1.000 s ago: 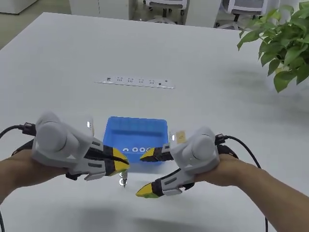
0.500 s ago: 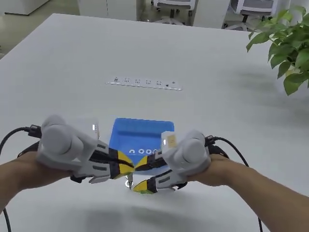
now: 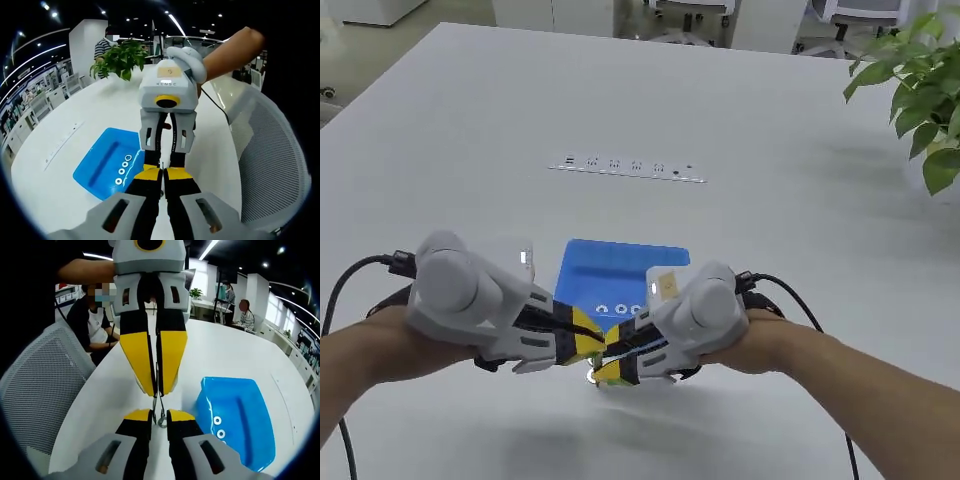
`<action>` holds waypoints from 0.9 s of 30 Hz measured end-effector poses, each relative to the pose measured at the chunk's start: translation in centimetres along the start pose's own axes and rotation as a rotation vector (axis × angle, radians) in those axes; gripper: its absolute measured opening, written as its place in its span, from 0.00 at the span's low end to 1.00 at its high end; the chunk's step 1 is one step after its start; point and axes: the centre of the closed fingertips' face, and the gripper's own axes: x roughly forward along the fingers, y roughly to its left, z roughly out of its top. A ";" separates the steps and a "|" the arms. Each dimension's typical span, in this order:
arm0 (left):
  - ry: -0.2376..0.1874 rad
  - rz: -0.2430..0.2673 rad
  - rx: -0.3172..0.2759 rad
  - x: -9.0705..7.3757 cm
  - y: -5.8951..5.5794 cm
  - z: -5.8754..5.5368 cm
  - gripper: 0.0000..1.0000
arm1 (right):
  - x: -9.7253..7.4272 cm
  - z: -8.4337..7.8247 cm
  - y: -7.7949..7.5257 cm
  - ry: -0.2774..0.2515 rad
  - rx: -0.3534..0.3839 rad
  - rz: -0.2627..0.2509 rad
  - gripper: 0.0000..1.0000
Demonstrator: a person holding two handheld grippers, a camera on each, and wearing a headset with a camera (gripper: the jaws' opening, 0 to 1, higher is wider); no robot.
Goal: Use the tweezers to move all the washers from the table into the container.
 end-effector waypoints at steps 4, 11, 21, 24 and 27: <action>0.002 -0.002 0.001 0.0 0.0 0.0 0.06 | 0.1 -0.1 0.2 0.007 -0.011 0.009 0.11; 0.000 -0.002 -0.001 0.0 -0.3 0.2 0.06 | 0.1 -0.1 0.3 0.011 -0.005 0.009 0.09; 0.001 -0.003 -0.009 0.1 -0.4 0.3 0.06 | 0.0 -0.2 0.3 0.010 0.021 0.005 0.07; 0.013 -0.003 0.000 0.1 -0.5 0.4 0.06 | 0.0 -0.2 0.3 0.010 0.027 0.007 0.07; 0.018 -0.003 0.000 0.1 -0.5 0.4 0.06 | 0.0 -0.1 0.4 0.010 0.031 0.008 0.07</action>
